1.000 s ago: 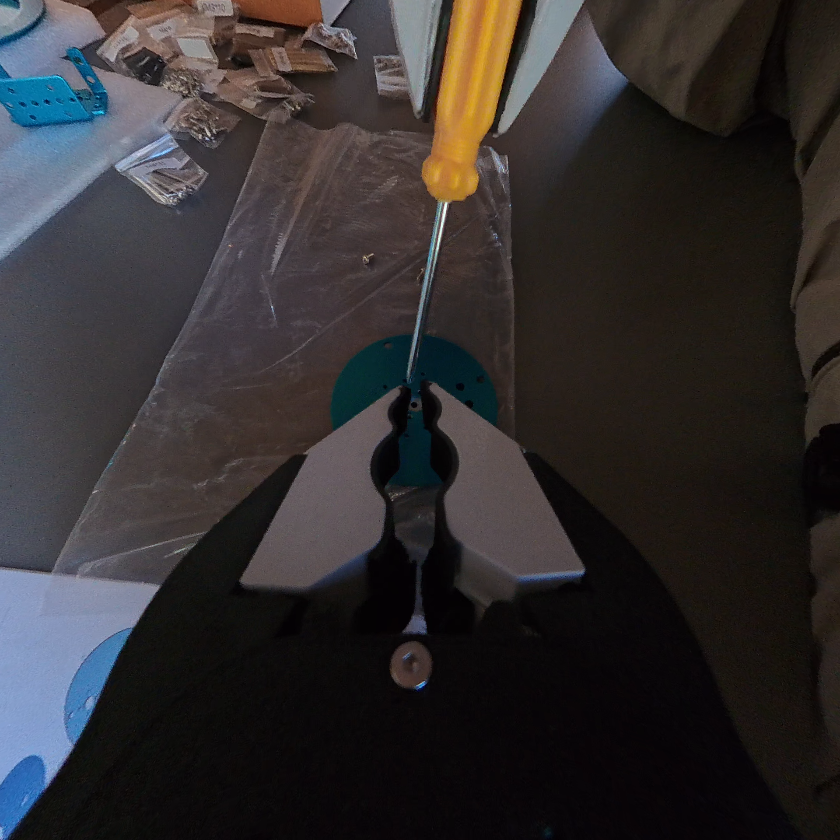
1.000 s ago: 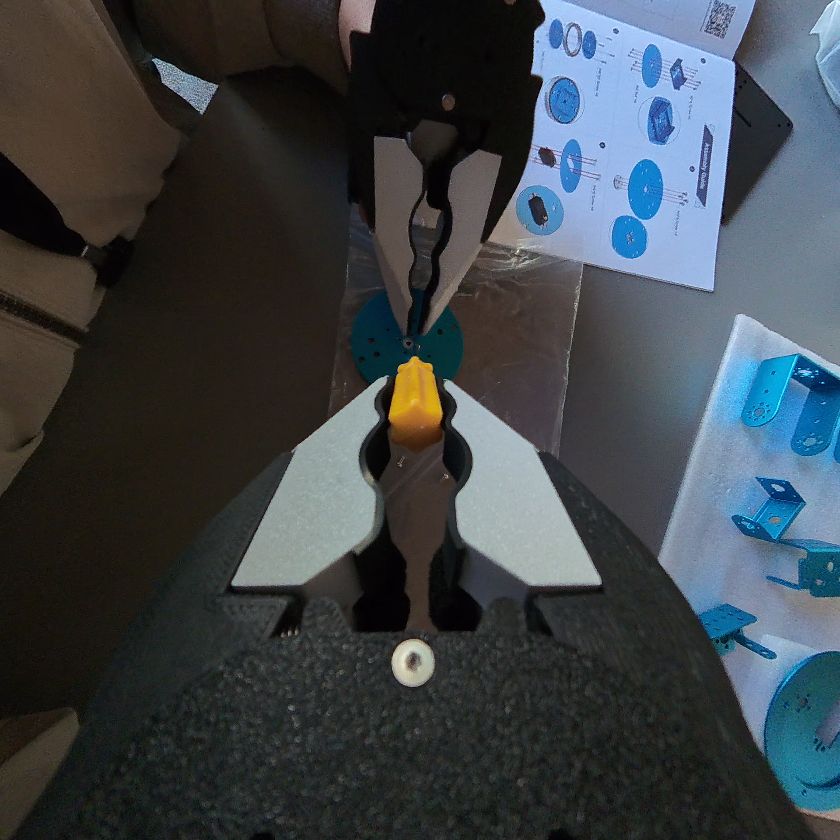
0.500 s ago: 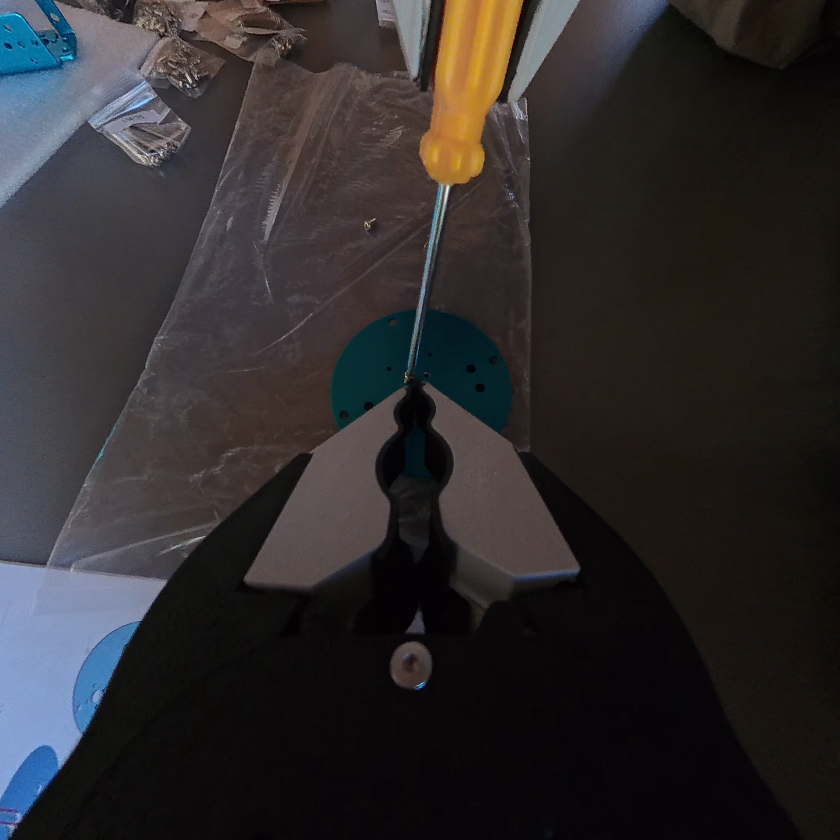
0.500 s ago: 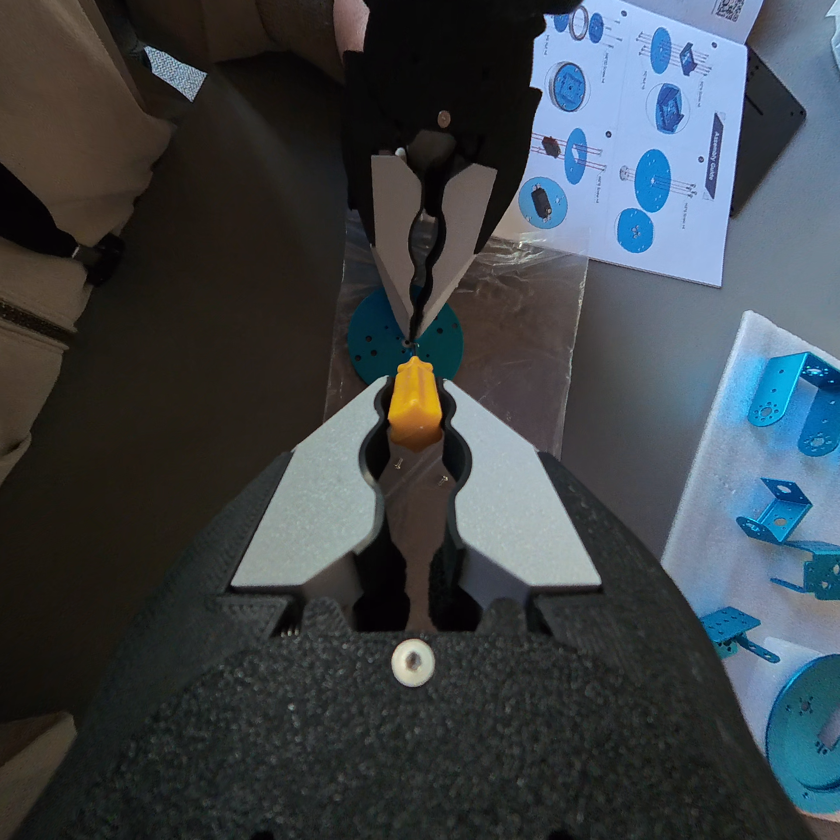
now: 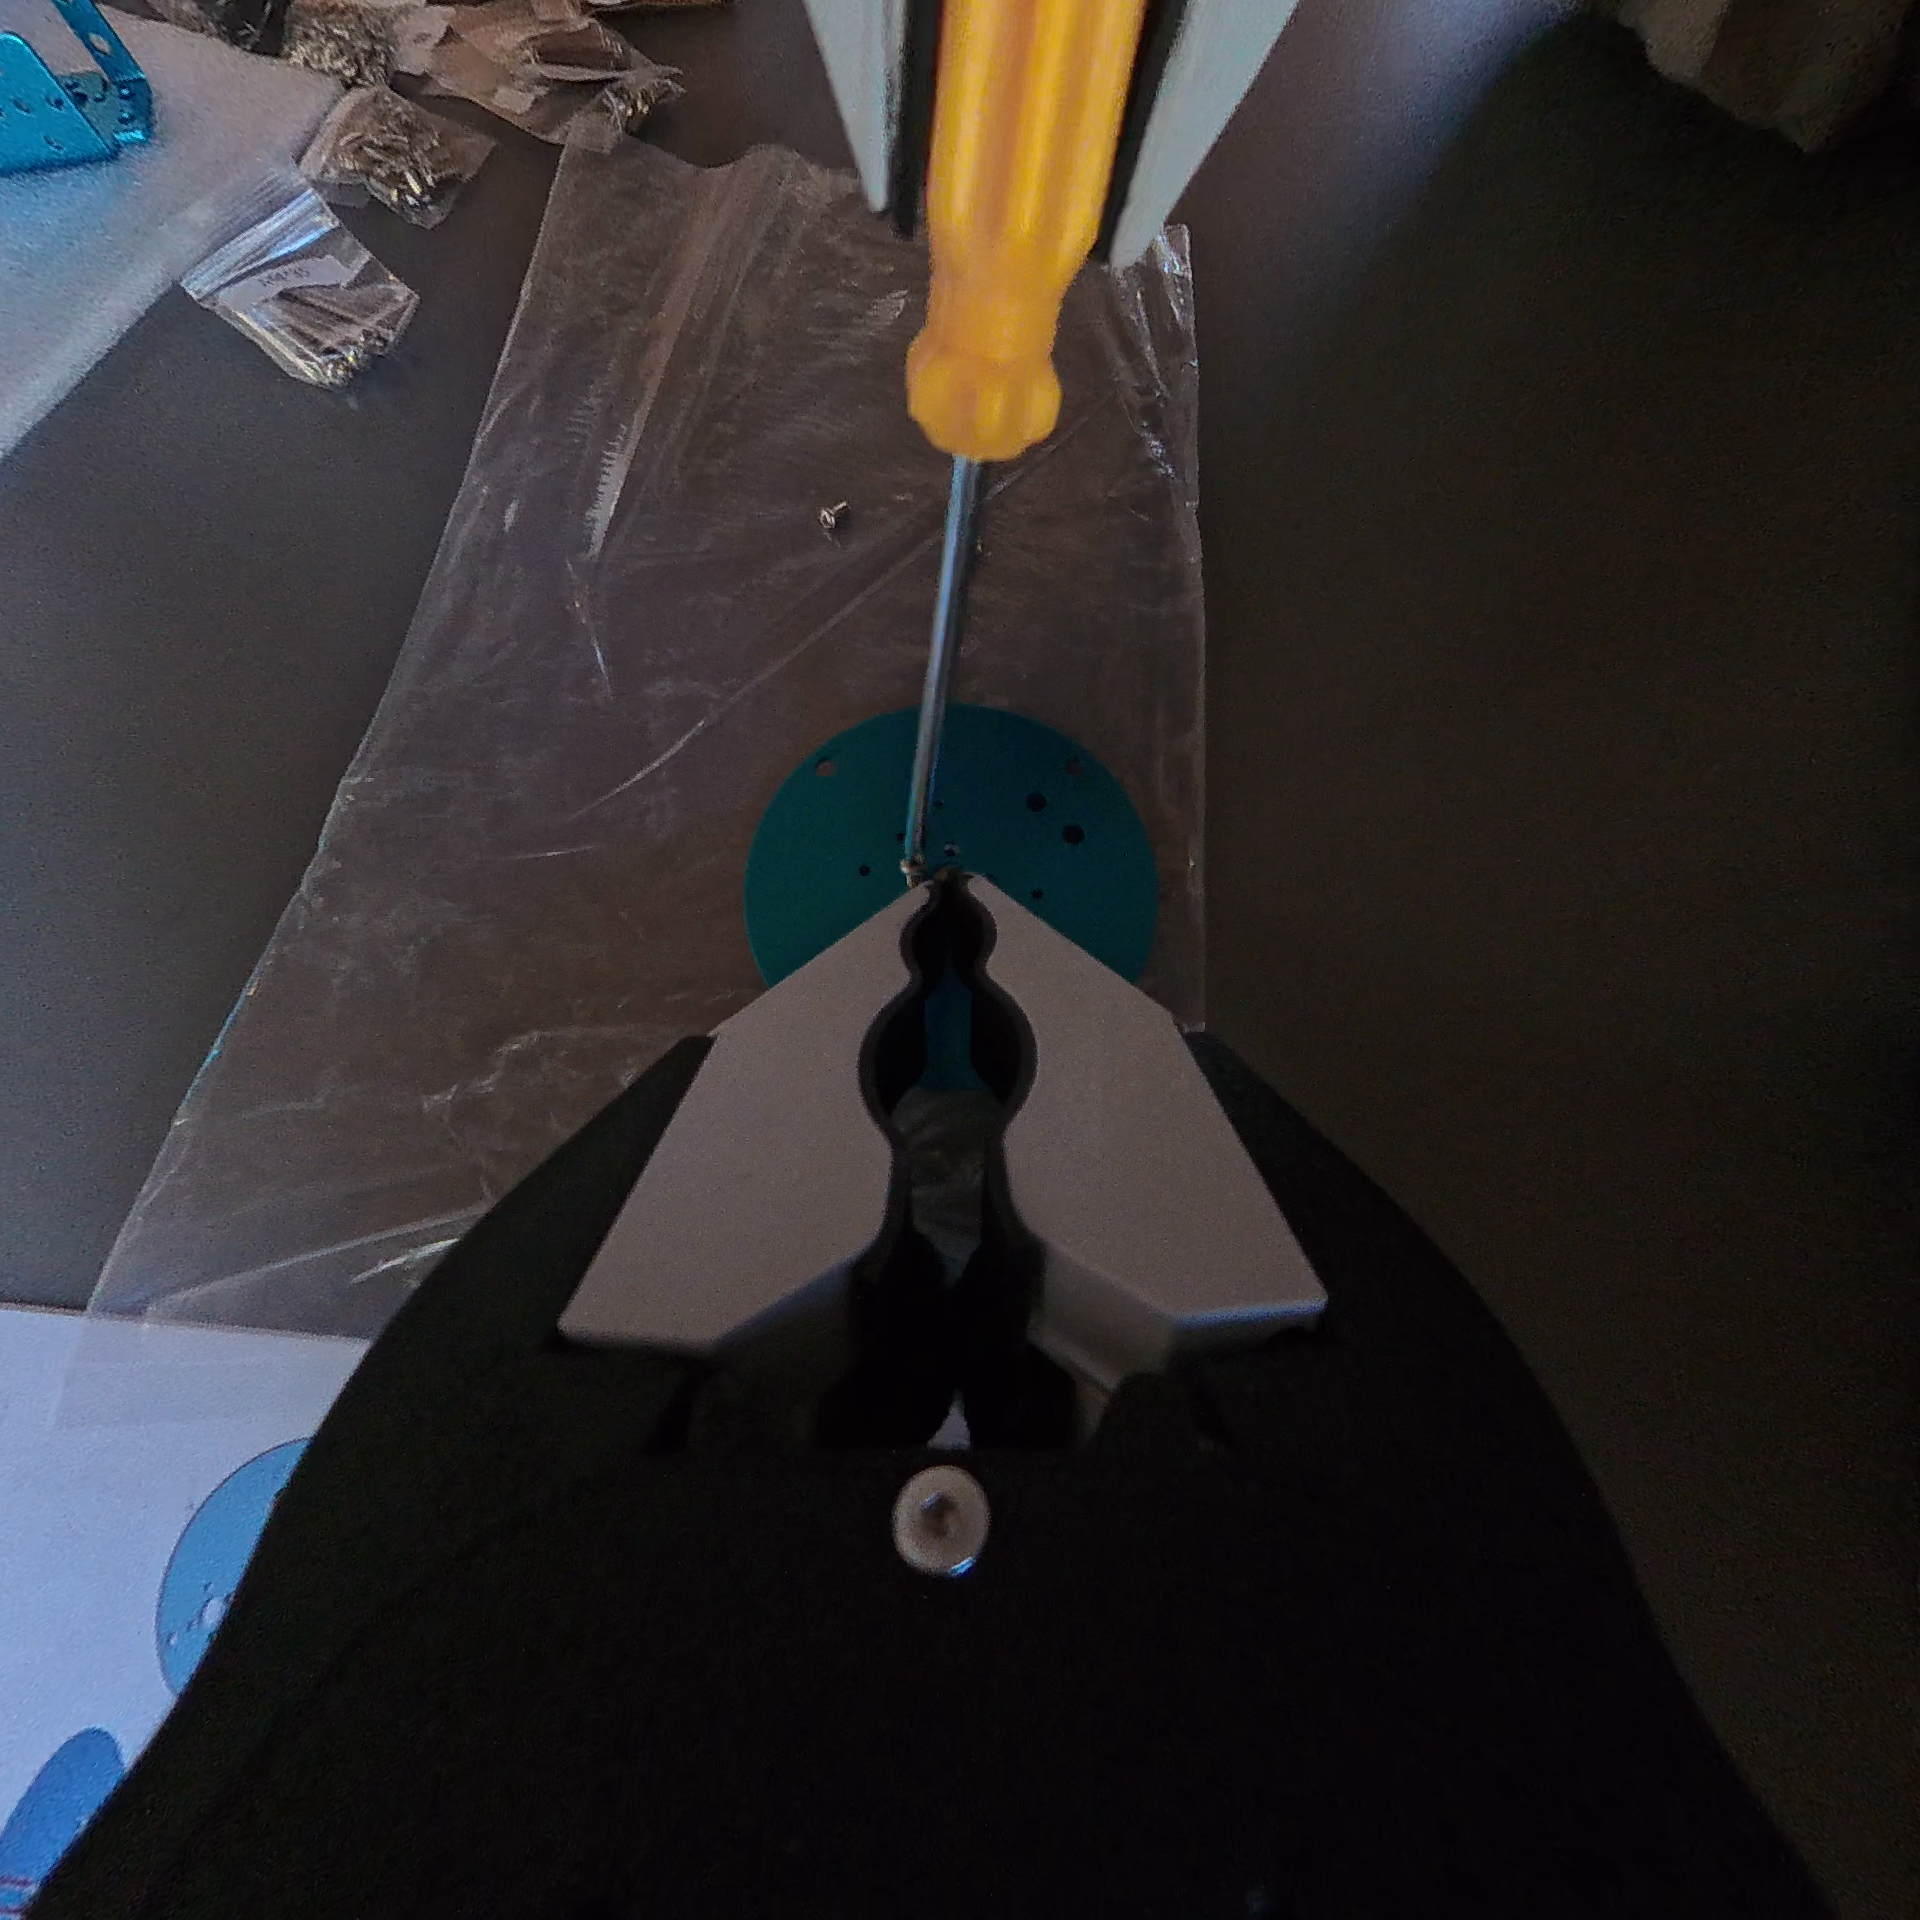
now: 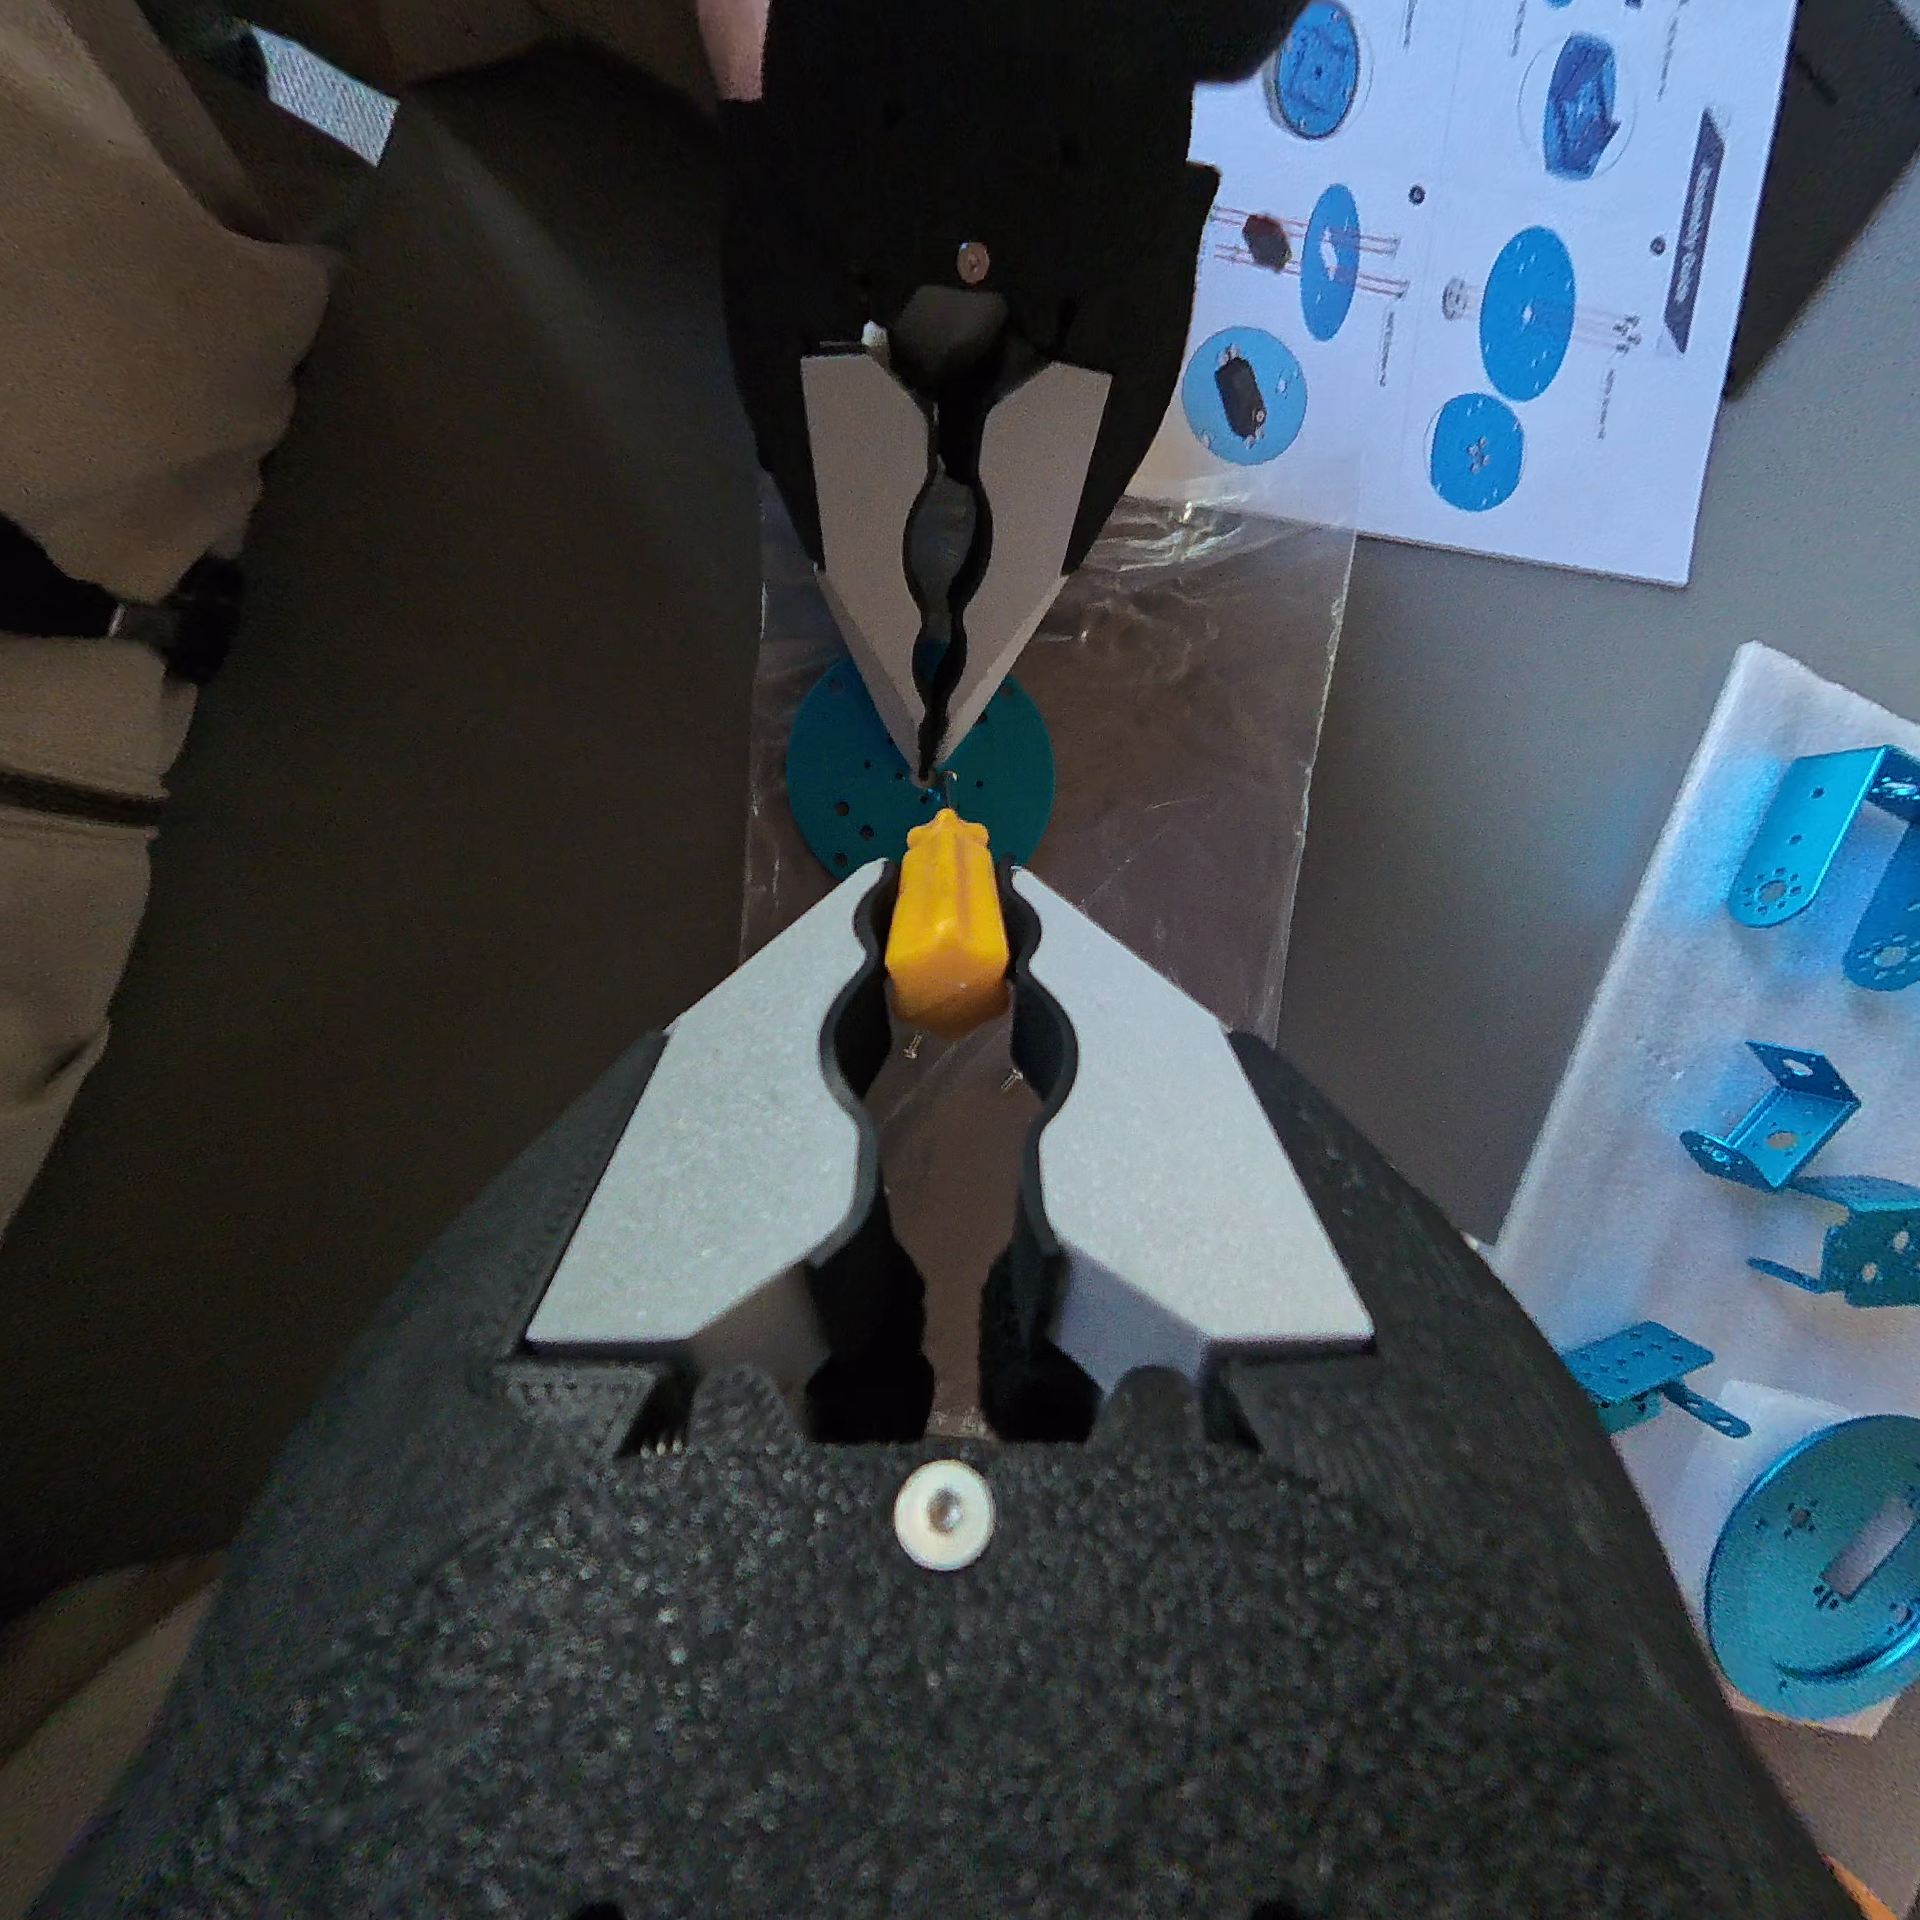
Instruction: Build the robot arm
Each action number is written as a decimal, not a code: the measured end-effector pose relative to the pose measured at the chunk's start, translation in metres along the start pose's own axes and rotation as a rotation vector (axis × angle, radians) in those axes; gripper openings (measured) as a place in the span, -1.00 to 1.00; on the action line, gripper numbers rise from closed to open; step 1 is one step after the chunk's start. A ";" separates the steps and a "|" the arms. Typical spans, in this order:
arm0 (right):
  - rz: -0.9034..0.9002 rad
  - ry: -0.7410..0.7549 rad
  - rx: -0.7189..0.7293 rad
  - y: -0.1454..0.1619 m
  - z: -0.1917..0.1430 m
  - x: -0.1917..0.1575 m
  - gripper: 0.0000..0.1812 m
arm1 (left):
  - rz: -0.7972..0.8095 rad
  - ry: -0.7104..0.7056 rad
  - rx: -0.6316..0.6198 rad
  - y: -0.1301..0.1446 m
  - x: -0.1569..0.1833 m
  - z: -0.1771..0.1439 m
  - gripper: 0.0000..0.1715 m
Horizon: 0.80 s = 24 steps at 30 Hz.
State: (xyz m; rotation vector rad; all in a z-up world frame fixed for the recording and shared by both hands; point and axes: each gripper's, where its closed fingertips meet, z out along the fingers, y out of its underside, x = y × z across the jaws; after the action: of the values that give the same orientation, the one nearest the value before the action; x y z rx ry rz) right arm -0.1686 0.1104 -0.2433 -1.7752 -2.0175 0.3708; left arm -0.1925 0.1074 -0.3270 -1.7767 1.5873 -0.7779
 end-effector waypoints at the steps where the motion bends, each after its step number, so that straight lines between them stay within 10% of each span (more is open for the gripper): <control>1: 0.006 -0.005 -0.017 -0.003 0.001 0.001 -0.81 | 0.002 -0.002 0.000 0.000 0.000 0.000 -1.00; 24: 0.102 -0.106 -0.257 -0.020 0.010 0.013 -0.81 | 0.015 -0.058 0.088 -0.008 -0.003 -0.012 -0.84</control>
State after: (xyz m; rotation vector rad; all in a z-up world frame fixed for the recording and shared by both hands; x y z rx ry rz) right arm -0.1918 0.1206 -0.2406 -2.0583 -2.1332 0.2491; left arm -0.1967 0.1102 -0.3134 -1.7081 1.5039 -0.7702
